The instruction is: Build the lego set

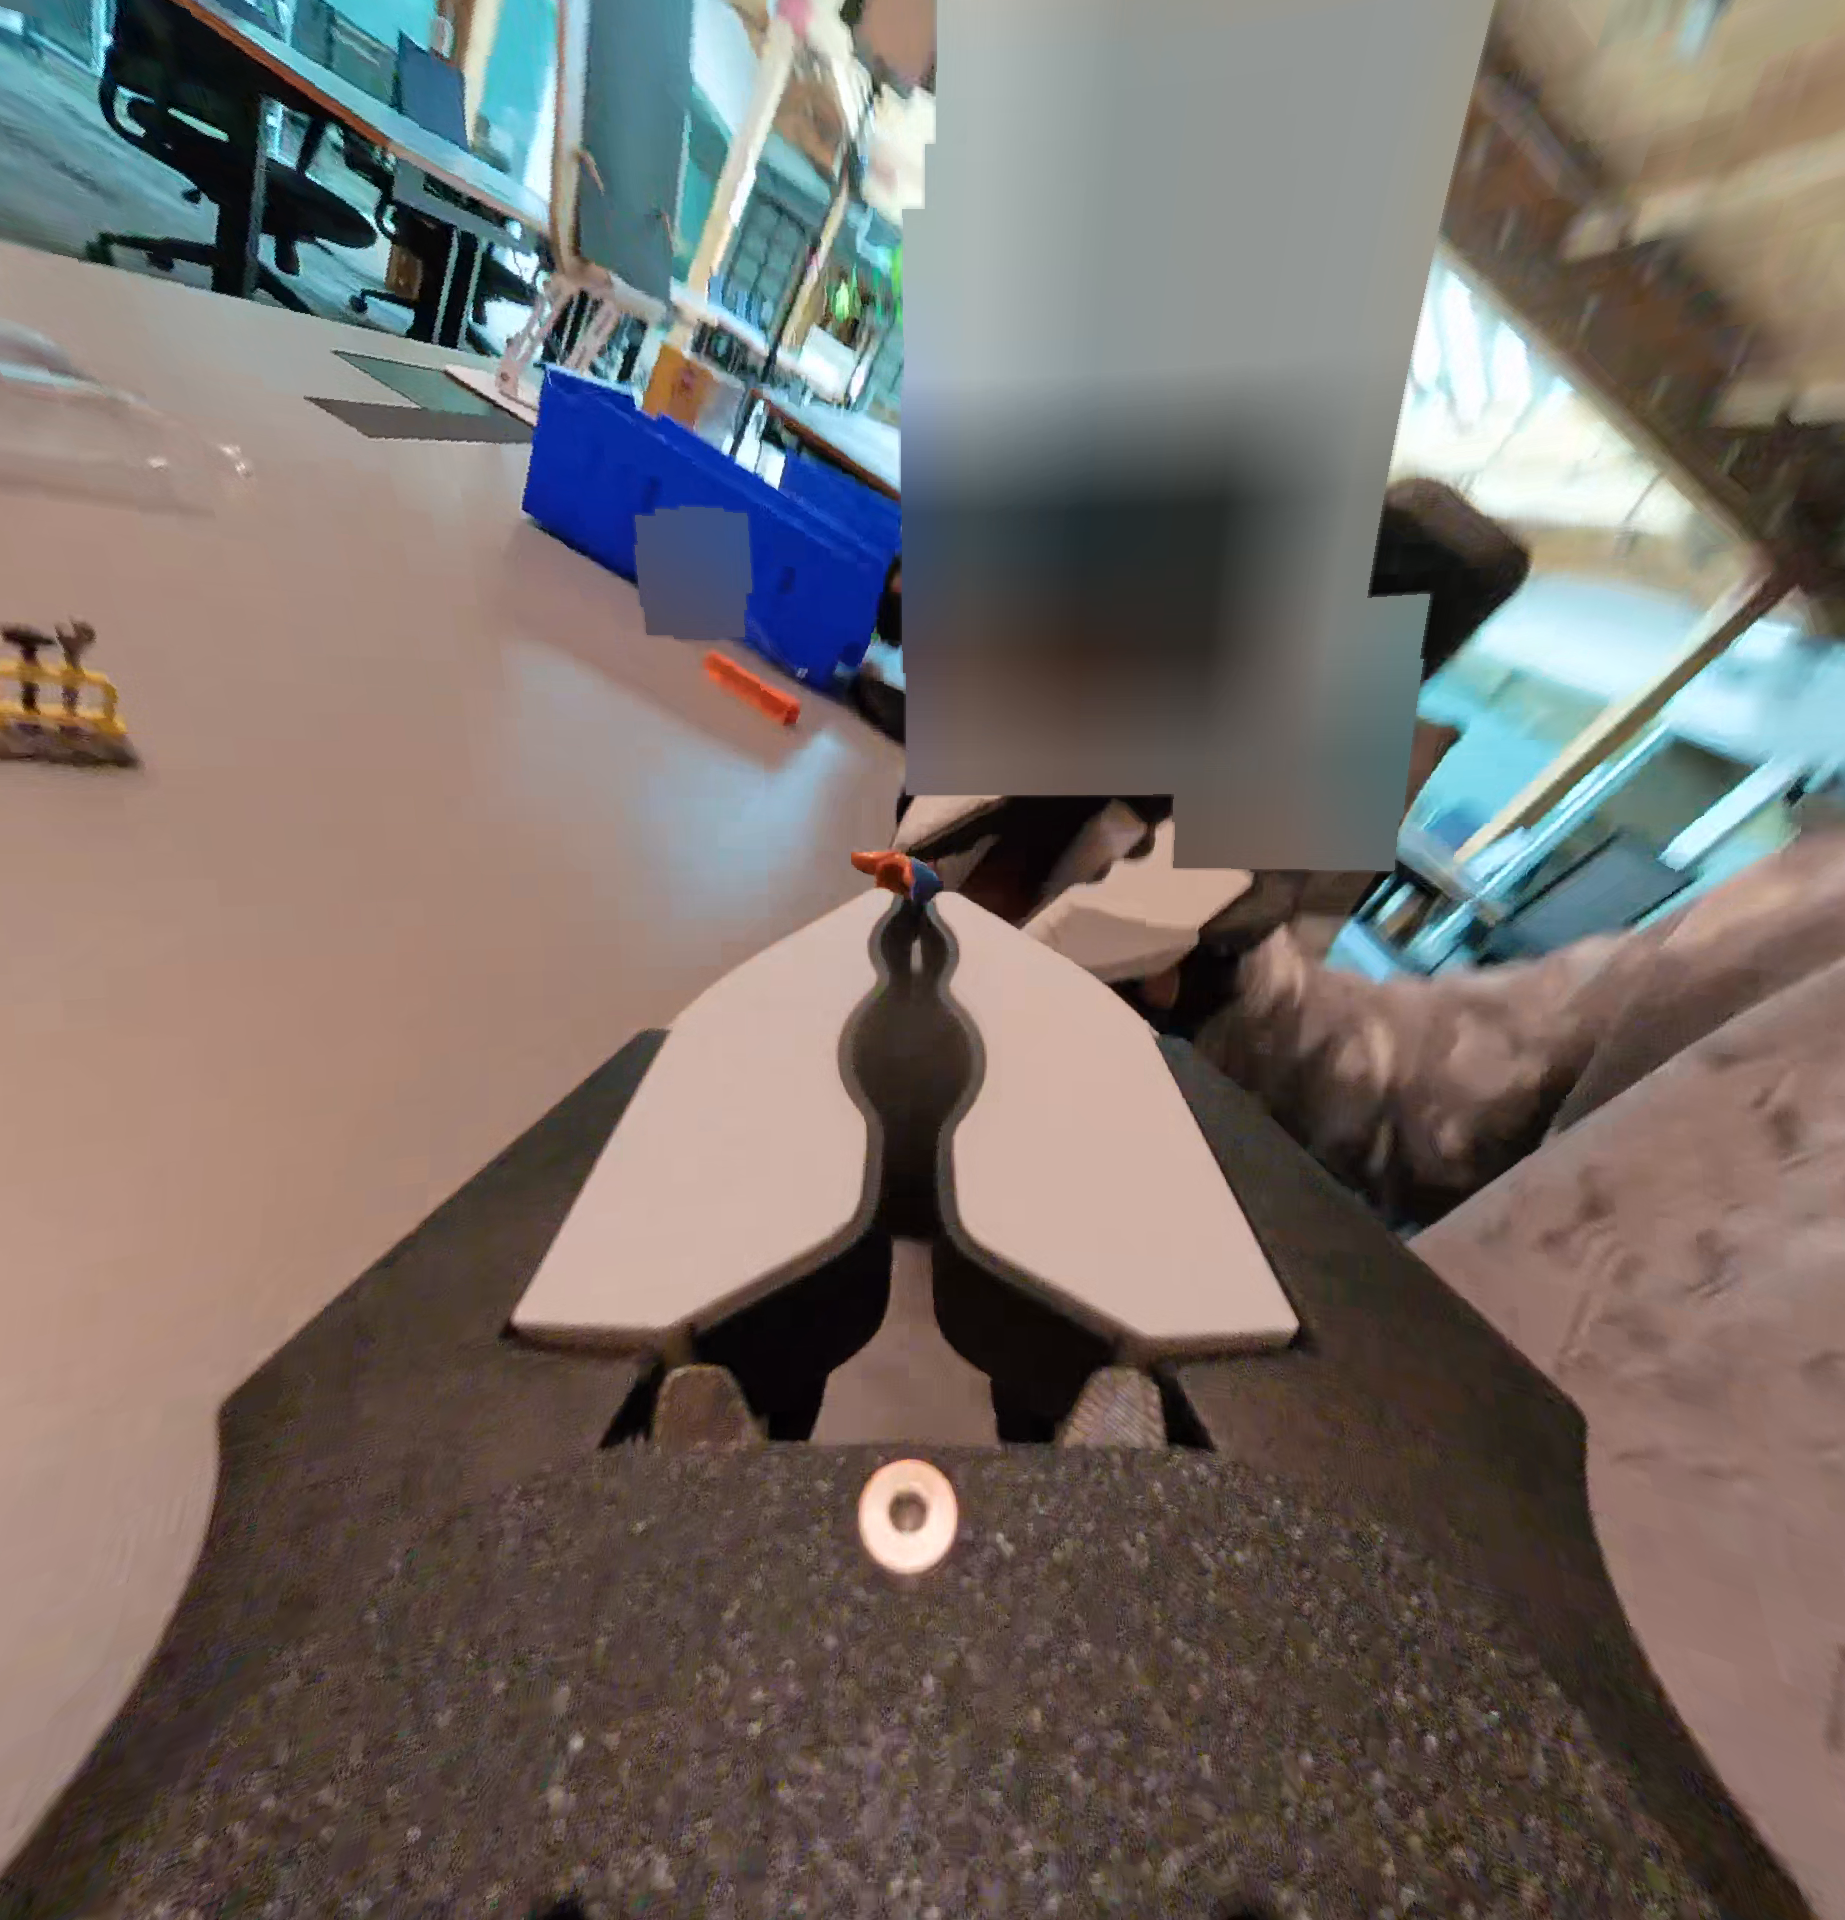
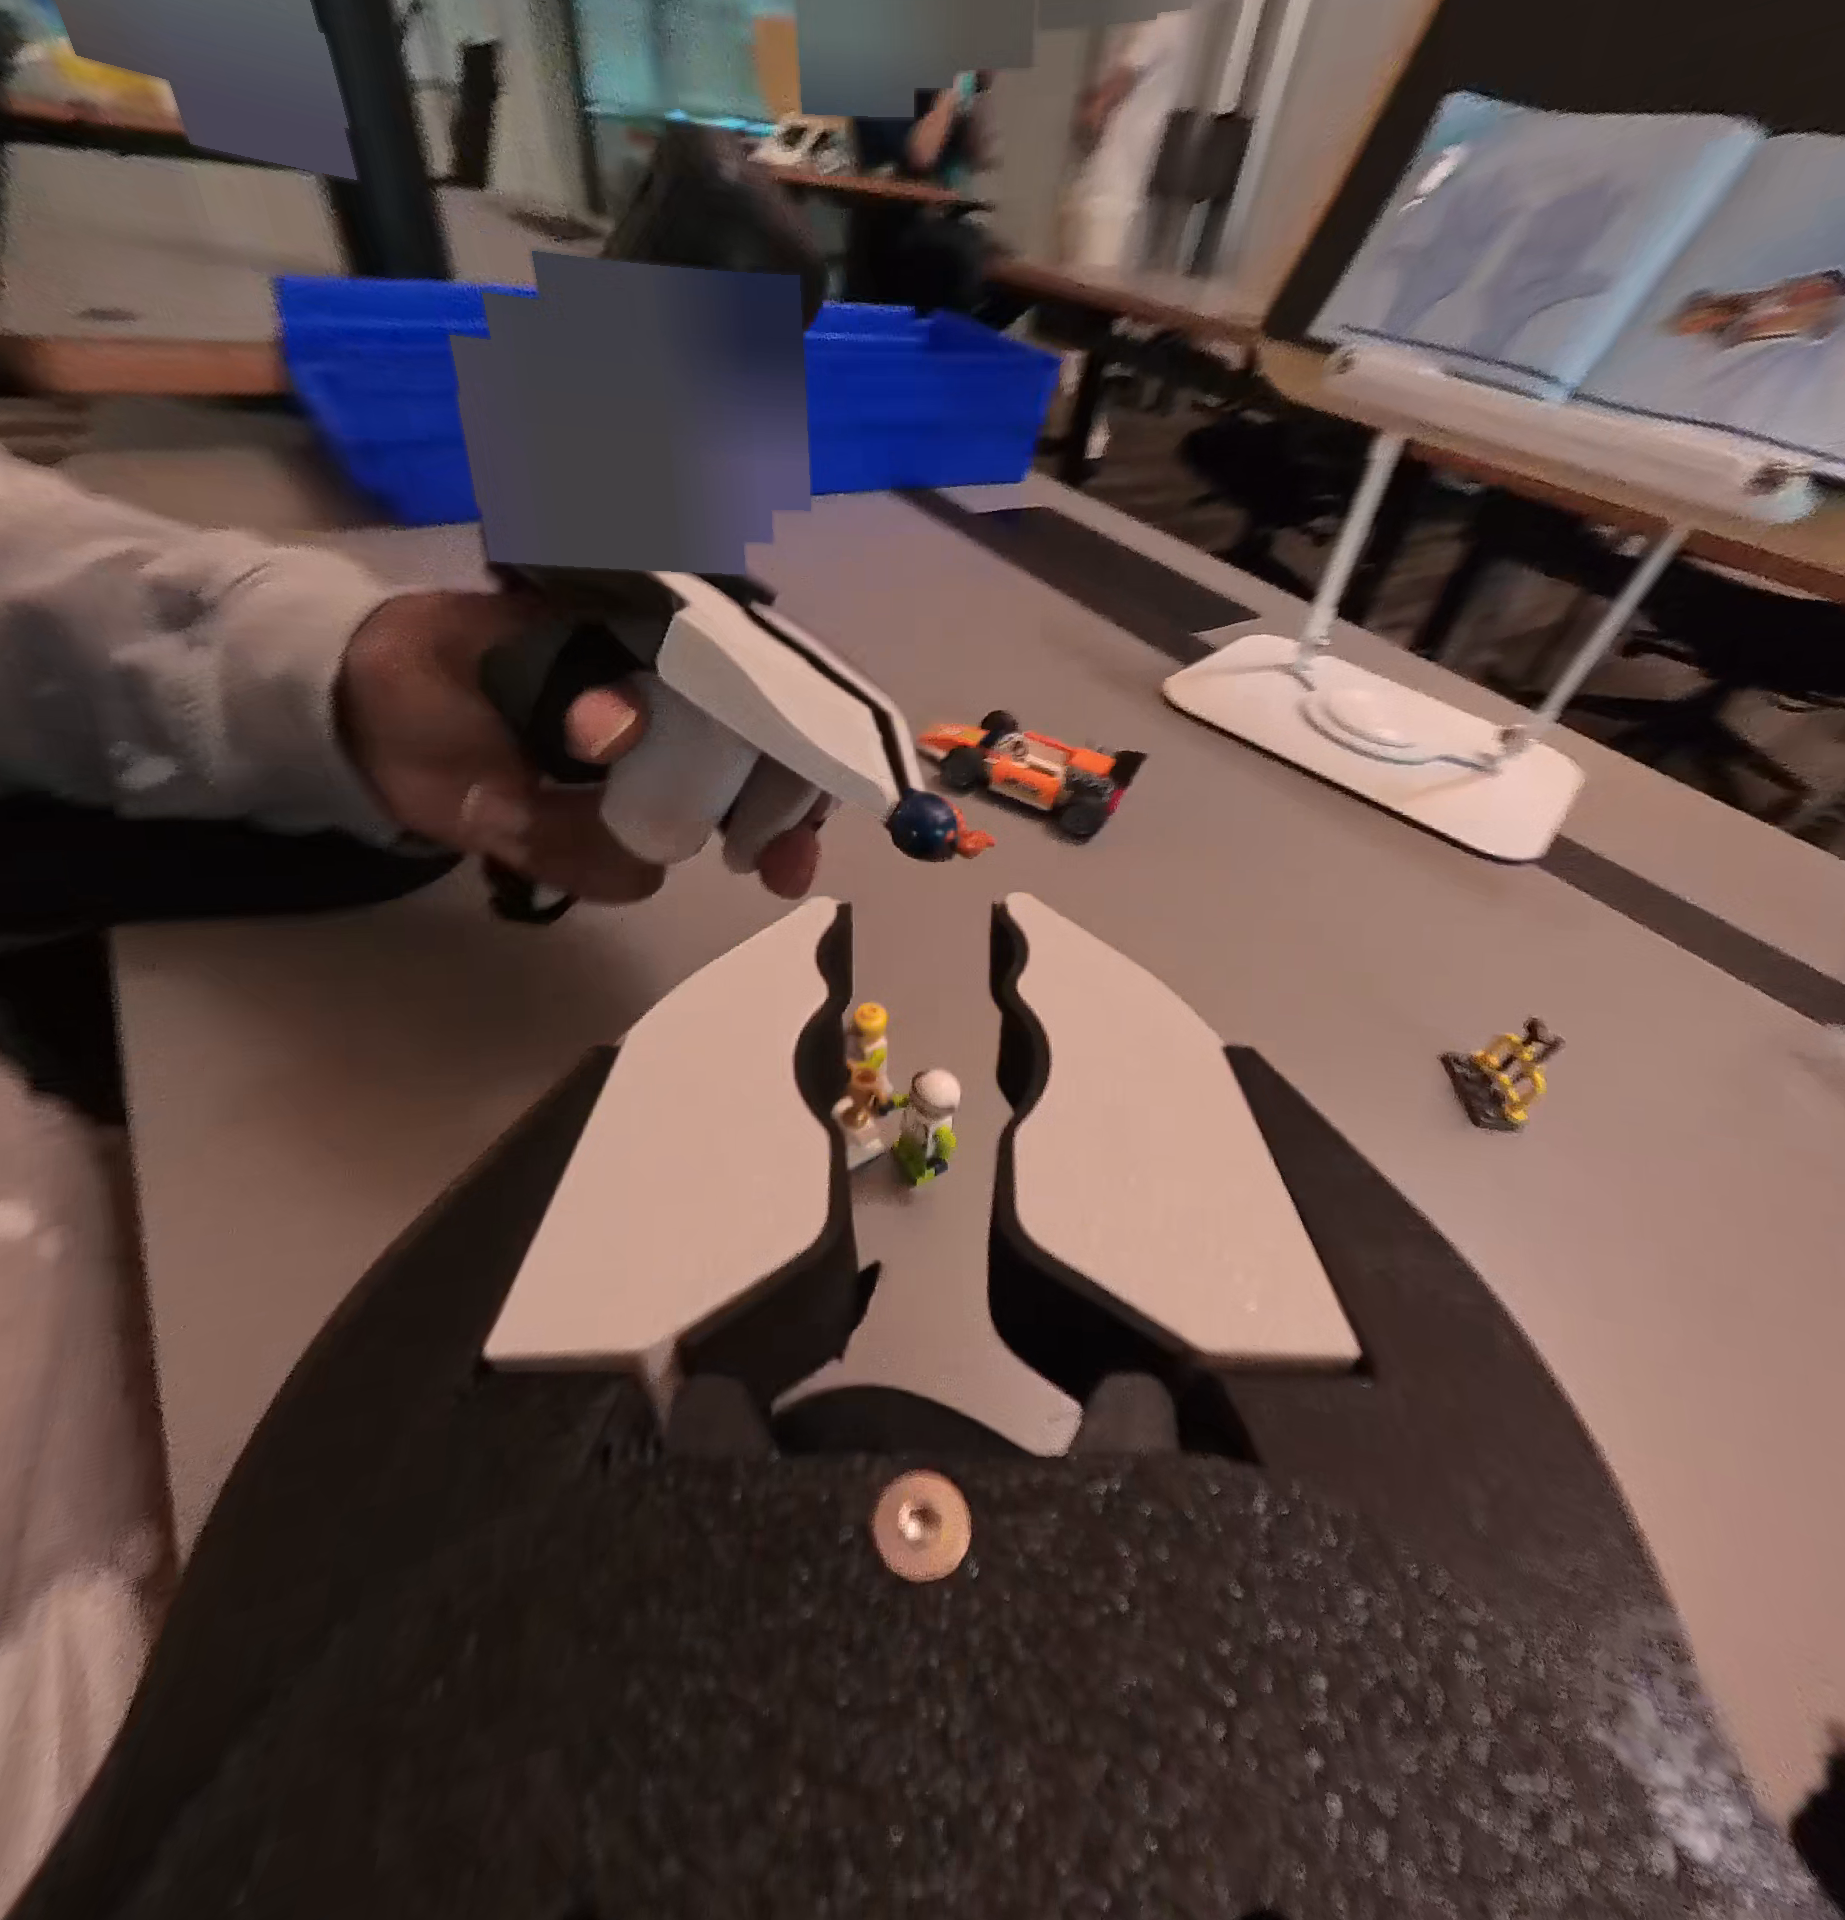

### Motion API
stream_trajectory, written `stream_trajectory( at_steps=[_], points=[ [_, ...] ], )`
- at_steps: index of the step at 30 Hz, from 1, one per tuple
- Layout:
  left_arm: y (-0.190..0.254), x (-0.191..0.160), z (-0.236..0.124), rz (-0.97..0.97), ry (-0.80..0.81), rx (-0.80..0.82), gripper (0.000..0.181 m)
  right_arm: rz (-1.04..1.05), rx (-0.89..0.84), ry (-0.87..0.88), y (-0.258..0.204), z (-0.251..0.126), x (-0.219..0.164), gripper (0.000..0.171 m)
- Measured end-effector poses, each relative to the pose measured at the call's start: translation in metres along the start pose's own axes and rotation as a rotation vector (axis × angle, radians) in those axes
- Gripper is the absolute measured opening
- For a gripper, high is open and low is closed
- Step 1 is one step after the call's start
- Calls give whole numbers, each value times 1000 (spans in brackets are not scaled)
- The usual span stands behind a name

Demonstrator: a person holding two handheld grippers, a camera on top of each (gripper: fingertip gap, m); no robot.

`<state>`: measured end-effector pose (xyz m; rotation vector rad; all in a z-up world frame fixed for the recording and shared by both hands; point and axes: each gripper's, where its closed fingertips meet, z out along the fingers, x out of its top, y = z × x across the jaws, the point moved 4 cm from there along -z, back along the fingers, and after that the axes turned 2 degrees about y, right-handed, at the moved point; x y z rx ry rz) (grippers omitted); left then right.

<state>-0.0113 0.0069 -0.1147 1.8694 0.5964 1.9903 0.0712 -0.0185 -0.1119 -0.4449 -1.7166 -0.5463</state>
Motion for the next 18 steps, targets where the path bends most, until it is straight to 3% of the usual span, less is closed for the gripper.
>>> stream_trajectory(
  at_steps=[5,18],
  points=[
    [3,-6,-6,-208,139,-6,2,23,-106,35,-10,12,4,25],
    [10,-22,-17,-302,254,44,2,-35,-67,-16,-22,27,0,20]
  ],
)
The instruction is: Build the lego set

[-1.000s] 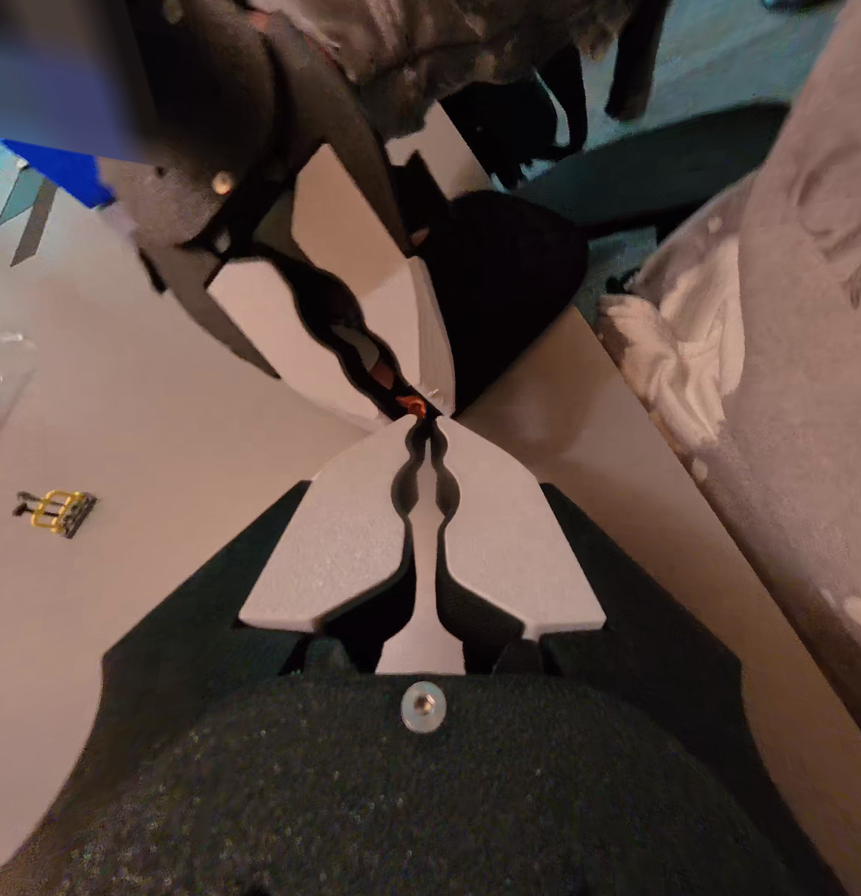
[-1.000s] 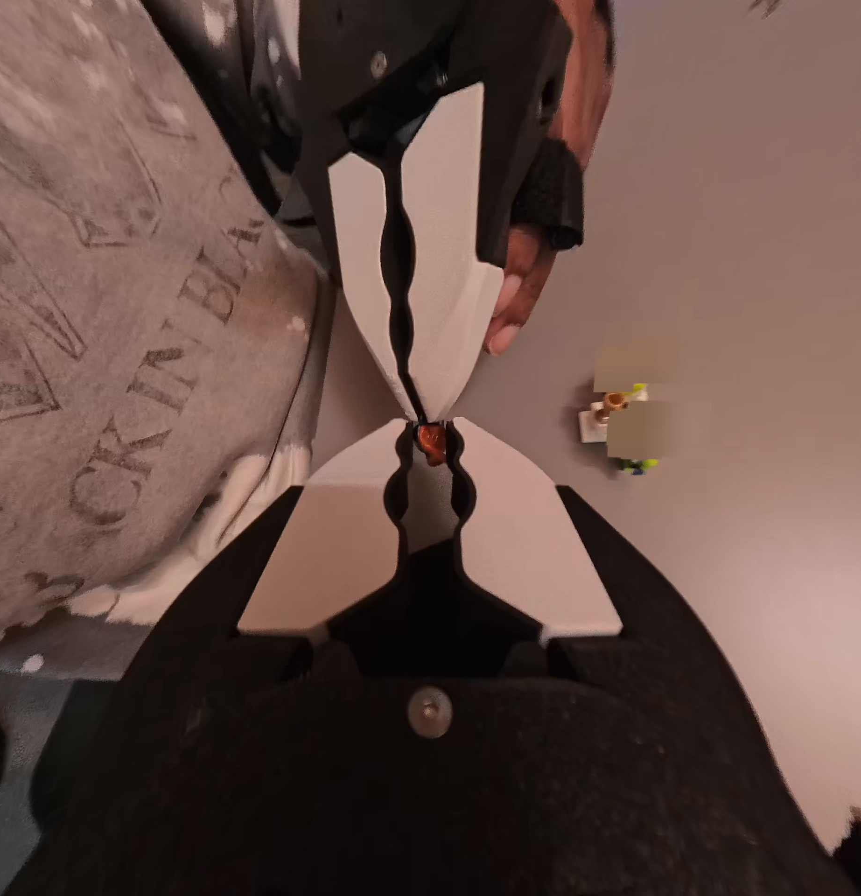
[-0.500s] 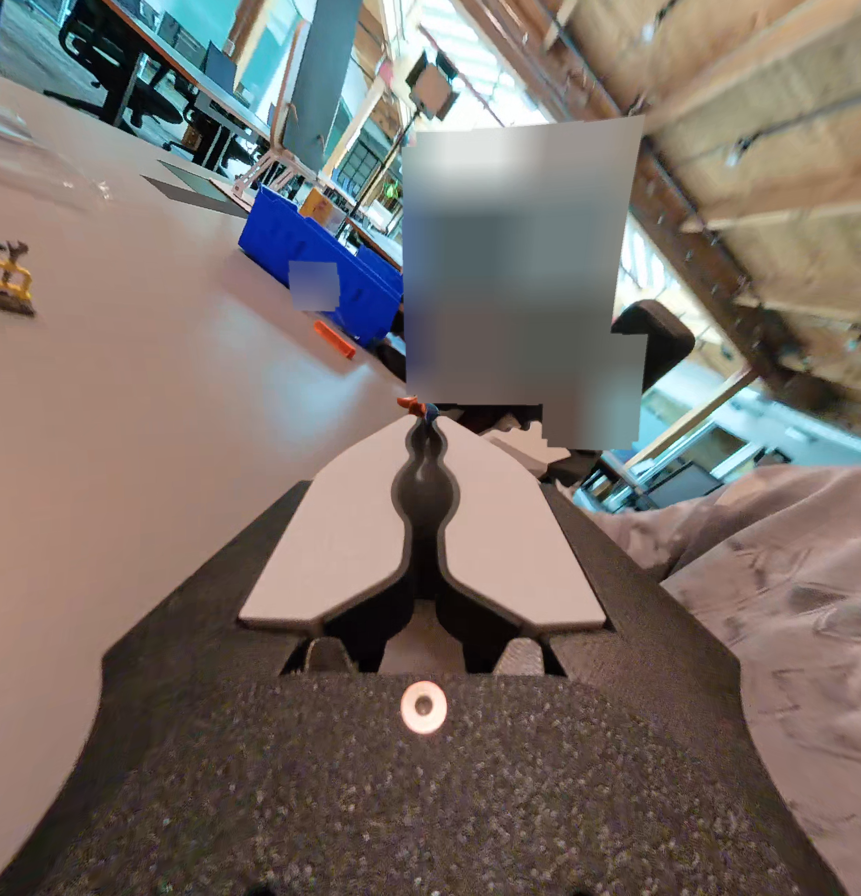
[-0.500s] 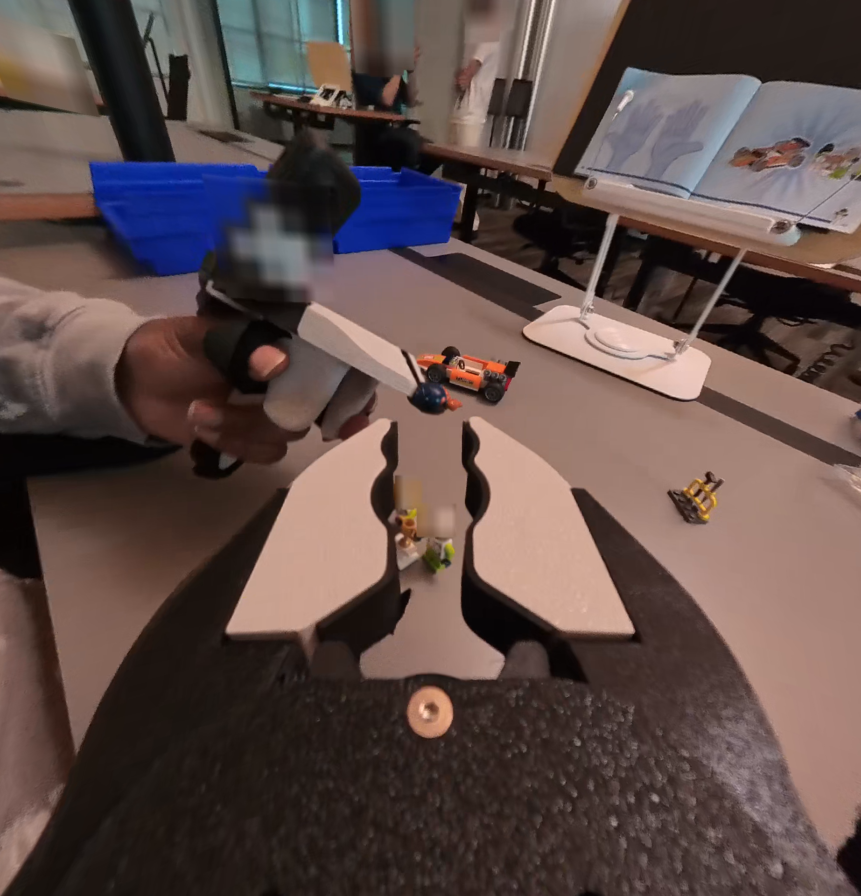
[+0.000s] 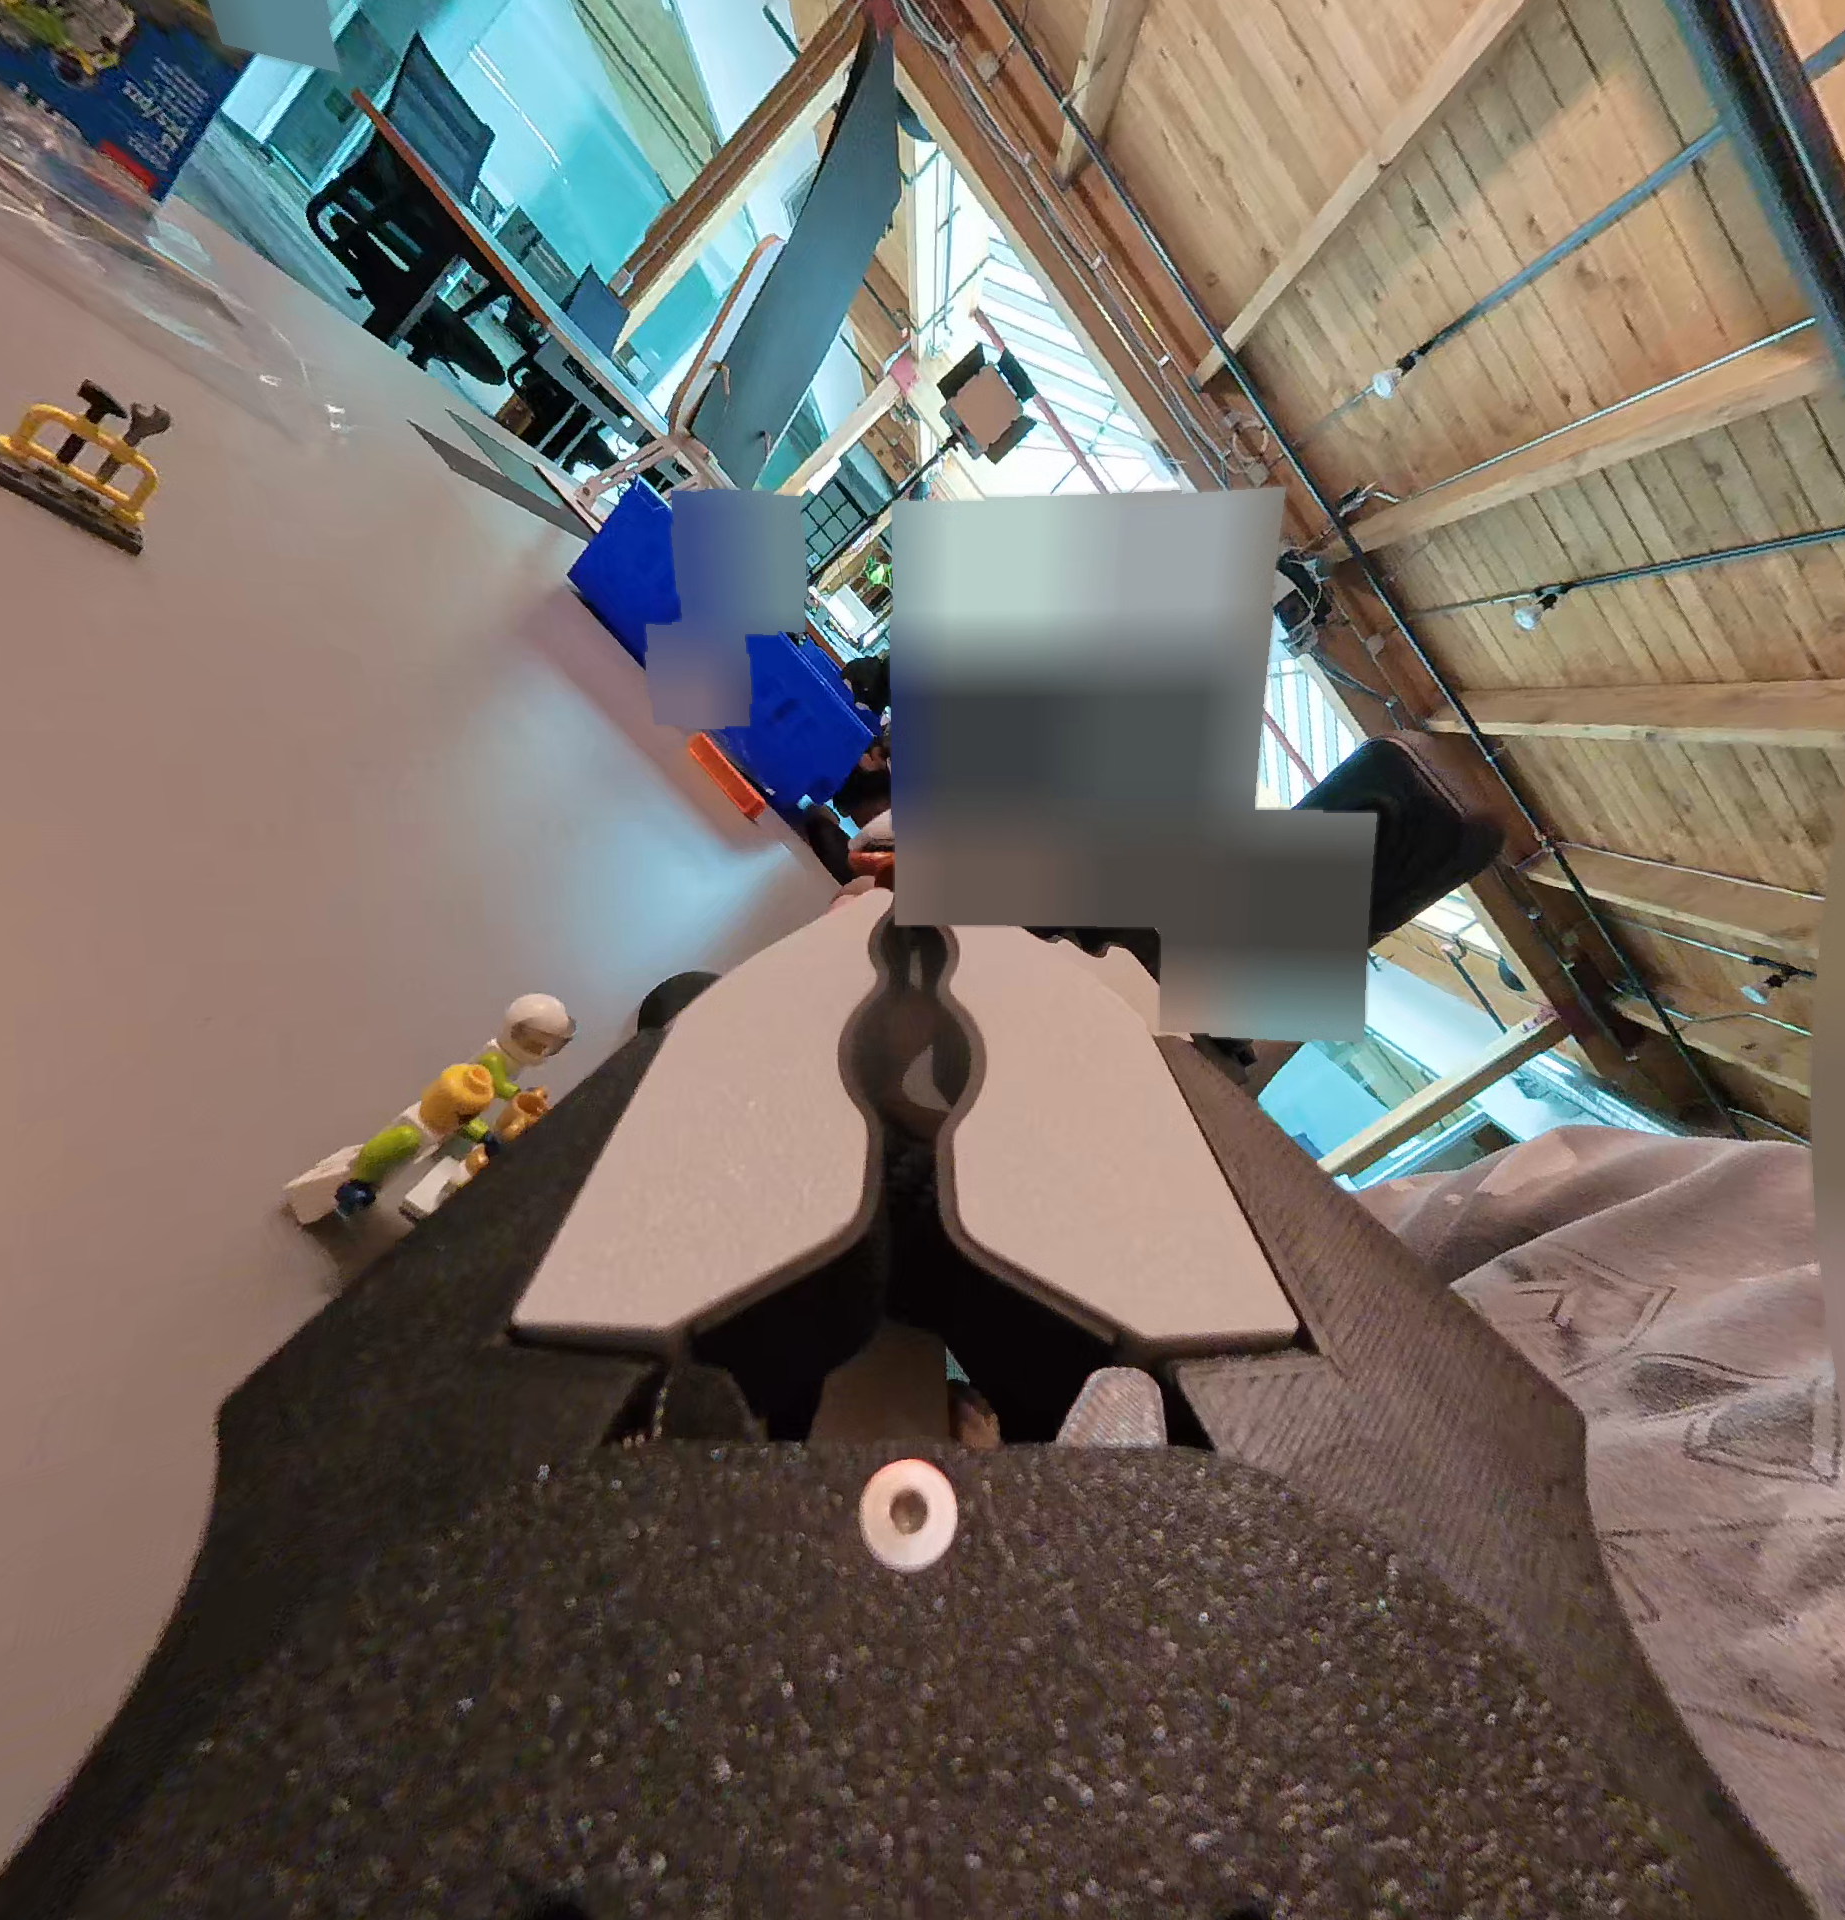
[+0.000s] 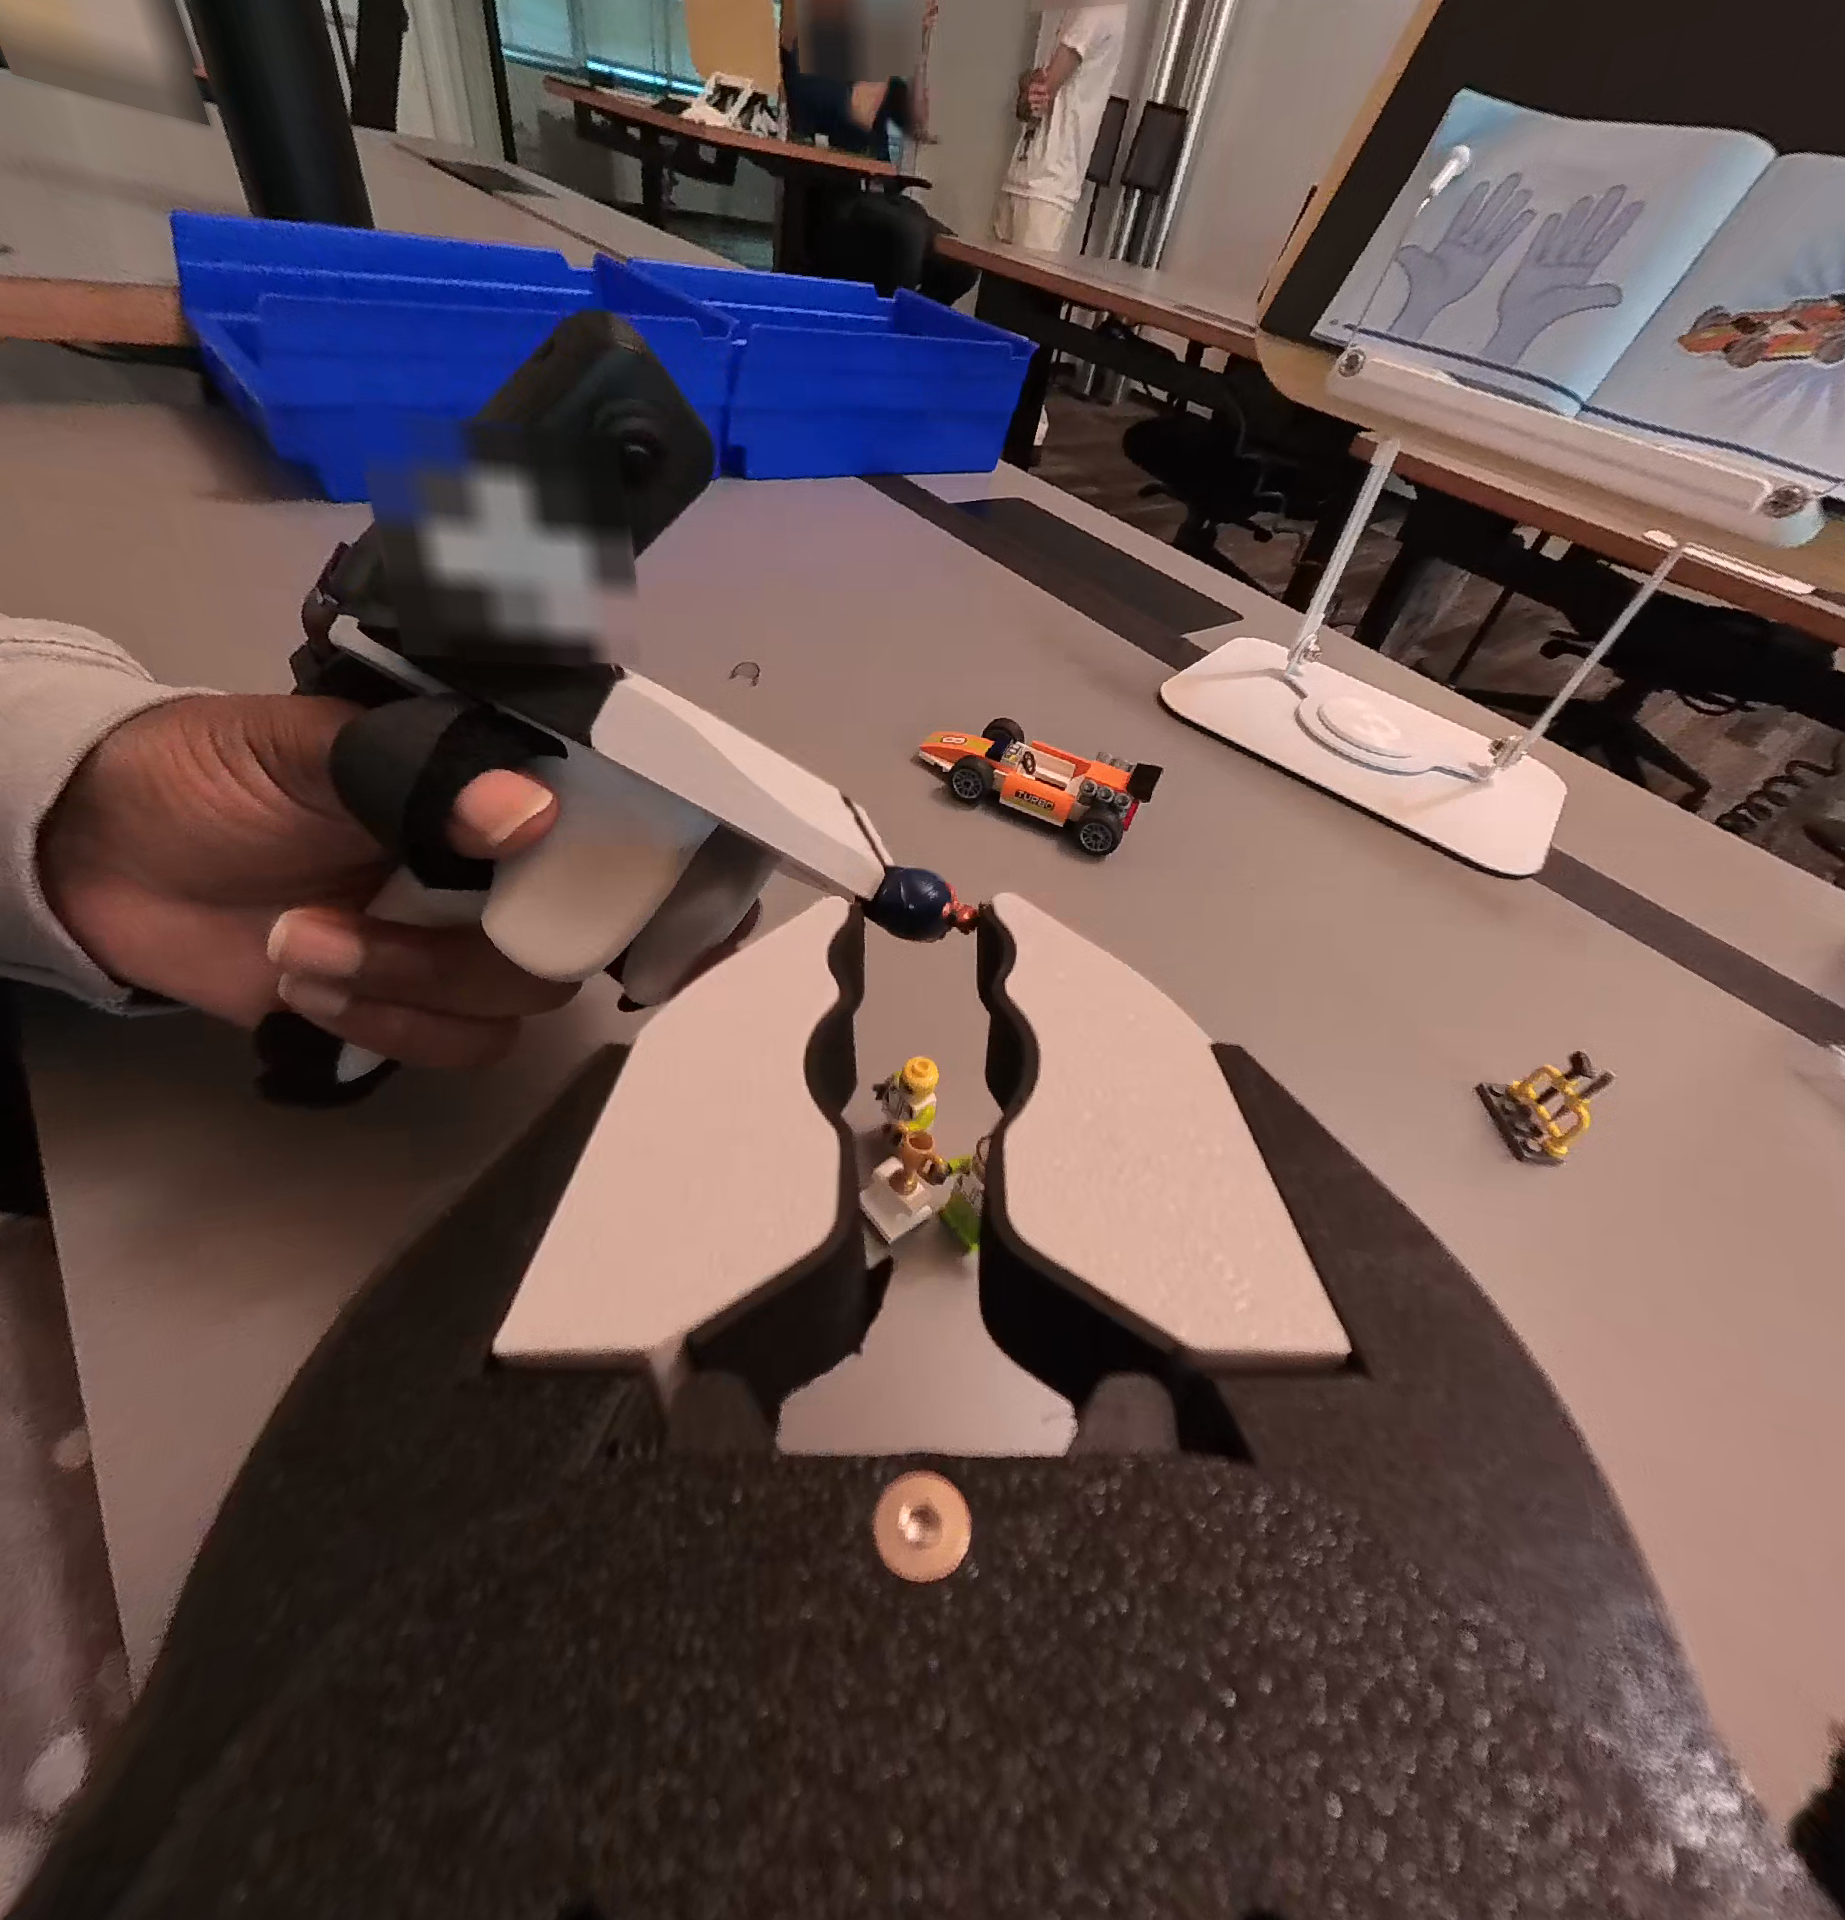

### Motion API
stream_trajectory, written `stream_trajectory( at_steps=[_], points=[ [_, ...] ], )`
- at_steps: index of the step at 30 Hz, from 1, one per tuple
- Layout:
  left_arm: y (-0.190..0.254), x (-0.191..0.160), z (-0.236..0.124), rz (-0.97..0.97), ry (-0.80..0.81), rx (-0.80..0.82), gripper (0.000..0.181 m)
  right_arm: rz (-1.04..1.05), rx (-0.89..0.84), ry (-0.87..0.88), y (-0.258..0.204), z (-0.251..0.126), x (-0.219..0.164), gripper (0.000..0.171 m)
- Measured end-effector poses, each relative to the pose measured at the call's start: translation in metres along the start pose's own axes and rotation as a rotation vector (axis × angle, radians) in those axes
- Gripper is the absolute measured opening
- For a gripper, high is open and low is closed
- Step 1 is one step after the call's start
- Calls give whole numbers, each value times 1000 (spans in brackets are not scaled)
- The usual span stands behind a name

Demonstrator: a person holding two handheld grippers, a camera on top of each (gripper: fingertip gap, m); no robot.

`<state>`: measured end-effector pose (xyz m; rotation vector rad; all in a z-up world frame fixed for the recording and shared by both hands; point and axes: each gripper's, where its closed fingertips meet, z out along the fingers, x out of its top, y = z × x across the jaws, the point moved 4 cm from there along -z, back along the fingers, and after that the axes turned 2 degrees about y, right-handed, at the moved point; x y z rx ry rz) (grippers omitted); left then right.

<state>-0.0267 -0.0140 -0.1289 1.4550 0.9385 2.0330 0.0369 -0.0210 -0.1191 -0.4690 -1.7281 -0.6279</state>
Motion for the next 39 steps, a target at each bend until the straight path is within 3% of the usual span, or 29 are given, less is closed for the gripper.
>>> stream_trajectory(
  at_steps=[6,13,18,23,30,39],
  points=[
    [-4,-7,-2,-46,-83,11,2,-70,144,-50,2,-2,-9,17],
    [-10,-8,-5,43,-196,66,7,-197,349,-172,5,5,-12,17],
    [-21,-3,-11,226,-288,181,8,-287,509,-309,18,21,-18,17],
    [-50,-5,-16,591,-550,377,15,-309,723,-489,23,38,-30,17],
    [-79,-20,-13,727,-818,299,18,-347,837,-639,19,52,-44,17],
    [-86,-27,-8,804,-844,237,9,-369,858,-746,20,56,-52,17]
  ],
)
